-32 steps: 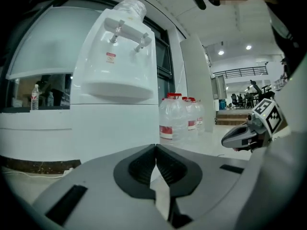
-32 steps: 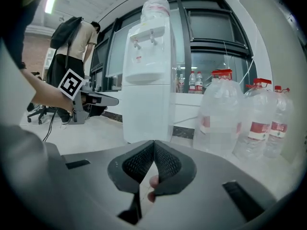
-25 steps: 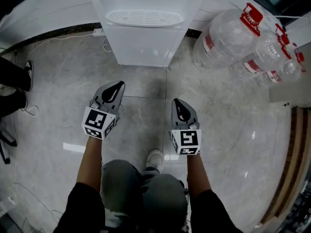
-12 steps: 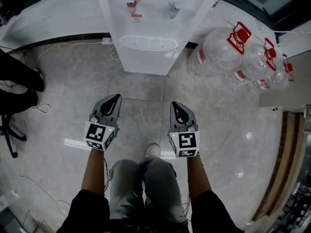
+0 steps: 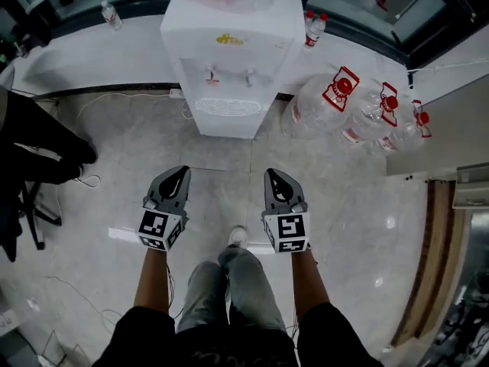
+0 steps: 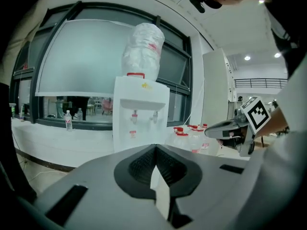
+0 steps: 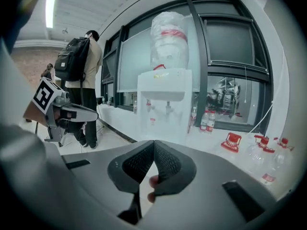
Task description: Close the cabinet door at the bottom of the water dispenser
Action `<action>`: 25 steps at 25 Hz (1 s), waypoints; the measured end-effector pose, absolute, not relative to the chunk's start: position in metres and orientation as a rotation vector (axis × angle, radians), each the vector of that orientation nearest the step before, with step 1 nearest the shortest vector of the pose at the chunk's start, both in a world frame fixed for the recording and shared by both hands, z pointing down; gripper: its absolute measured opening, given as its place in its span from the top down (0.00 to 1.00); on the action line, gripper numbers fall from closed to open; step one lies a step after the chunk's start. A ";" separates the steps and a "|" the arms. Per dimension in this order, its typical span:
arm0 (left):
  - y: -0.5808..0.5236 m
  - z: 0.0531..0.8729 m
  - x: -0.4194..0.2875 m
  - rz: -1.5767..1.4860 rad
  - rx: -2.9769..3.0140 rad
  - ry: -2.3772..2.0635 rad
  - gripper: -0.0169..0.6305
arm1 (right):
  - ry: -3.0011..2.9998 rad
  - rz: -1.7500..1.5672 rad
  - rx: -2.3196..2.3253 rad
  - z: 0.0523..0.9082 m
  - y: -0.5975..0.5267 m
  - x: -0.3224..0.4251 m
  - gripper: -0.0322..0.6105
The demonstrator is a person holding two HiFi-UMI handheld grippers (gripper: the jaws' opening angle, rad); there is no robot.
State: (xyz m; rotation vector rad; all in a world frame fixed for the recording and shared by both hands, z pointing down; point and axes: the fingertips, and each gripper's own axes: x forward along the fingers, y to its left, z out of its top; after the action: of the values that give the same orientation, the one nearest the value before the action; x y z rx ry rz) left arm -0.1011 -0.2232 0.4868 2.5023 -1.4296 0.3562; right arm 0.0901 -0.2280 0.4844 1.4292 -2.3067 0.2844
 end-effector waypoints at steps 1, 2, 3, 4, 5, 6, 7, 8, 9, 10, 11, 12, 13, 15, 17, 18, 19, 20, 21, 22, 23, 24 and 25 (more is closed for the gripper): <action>-0.222 0.469 -0.102 0.348 2.497 -1.440 0.95 | -2.303 0.278 1.428 0.468 -0.228 0.092 0.93; -0.222 0.451 -0.103 0.342 2.492 -1.449 0.95 | -2.302 0.277 1.434 0.450 -0.228 0.093 0.93; -0.221 0.434 -0.104 0.335 2.490 -1.457 0.95 | -2.304 0.278 1.446 0.433 -0.227 0.093 0.93; -0.219 0.416 -0.105 0.329 2.487 -1.463 0.95 | -2.306 0.280 1.456 0.416 -0.226 0.093 0.93; -0.217 0.399 -0.106 0.322 2.482 -1.466 0.95 | -2.307 0.283 1.466 0.400 -0.224 0.093 0.93; -0.213 0.383 -0.107 0.317 2.480 -1.467 0.95 | -2.307 0.285 1.474 0.384 -0.221 0.092 0.93; -0.210 0.368 -0.108 0.314 2.479 -1.469 0.95 | -2.307 0.285 1.480 0.370 -0.218 0.092 0.93; -0.207 0.354 -0.109 0.314 2.481 -1.472 0.95 | -2.308 0.281 1.484 0.356 -0.215 0.091 0.93; -0.203 0.340 -0.111 0.314 2.483 -1.476 0.95 | -2.308 0.274 1.487 0.343 -0.212 0.090 0.93; -0.199 0.326 -0.112 0.311 2.484 -1.481 0.95 | -2.308 0.268 1.488 0.331 -0.207 0.089 0.93; -0.194 0.312 -0.114 0.306 2.484 -1.487 0.95 | -2.308 0.262 1.490 0.319 -0.203 0.087 0.93; -0.189 0.298 -0.116 0.299 2.482 -1.493 0.95 | -2.310 0.257 1.492 0.306 -0.198 0.086 0.93; -0.184 0.284 -0.119 0.291 2.480 -1.501 0.95 | -2.314 0.252 1.497 0.293 -0.194 0.084 0.93; -0.173 0.257 -0.127 0.280 2.475 -1.518 0.95 | -2.324 0.243 1.506 0.266 -0.185 0.078 0.93; -0.161 0.231 -0.134 0.270 2.475 -1.537 0.95 | -2.336 0.232 1.511 0.241 -0.175 0.071 0.93; -0.156 0.219 -0.138 0.264 2.477 -1.548 0.95 | -2.343 0.224 1.512 0.229 -0.170 0.067 0.93; -0.151 0.208 -0.142 0.254 2.479 -1.558 0.95 | -2.348 0.213 1.512 0.218 -0.166 0.063 0.93; -0.146 0.197 -0.146 0.242 2.480 -1.568 0.95 | -2.352 0.203 1.512 0.209 -0.162 0.059 0.93; -0.141 0.188 -0.150 0.230 2.479 -1.580 0.95 | -2.357 0.196 1.511 0.201 -0.157 0.055 0.93; -0.136 0.180 -0.154 0.219 2.476 -1.592 0.95 | -2.364 0.191 1.509 0.193 -0.152 0.051 0.93; -0.130 0.173 -0.157 0.210 2.473 -1.603 0.95 | -2.372 0.186 1.508 0.186 -0.147 0.047 0.93; -0.125 0.167 -0.161 0.204 2.472 -1.613 0.95 | -2.380 0.181 1.507 0.180 -0.143 0.043 0.93; -0.120 0.161 -0.164 0.201 2.471 -1.622 0.95 | -2.388 0.177 1.506 0.174 -0.138 0.039 0.93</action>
State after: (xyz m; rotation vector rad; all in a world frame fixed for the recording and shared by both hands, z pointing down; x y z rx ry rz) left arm -0.1636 -0.1198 0.1610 2.4710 -1.6217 0.2006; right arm 0.0391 -0.1383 0.1740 1.5064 -2.3883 0.1773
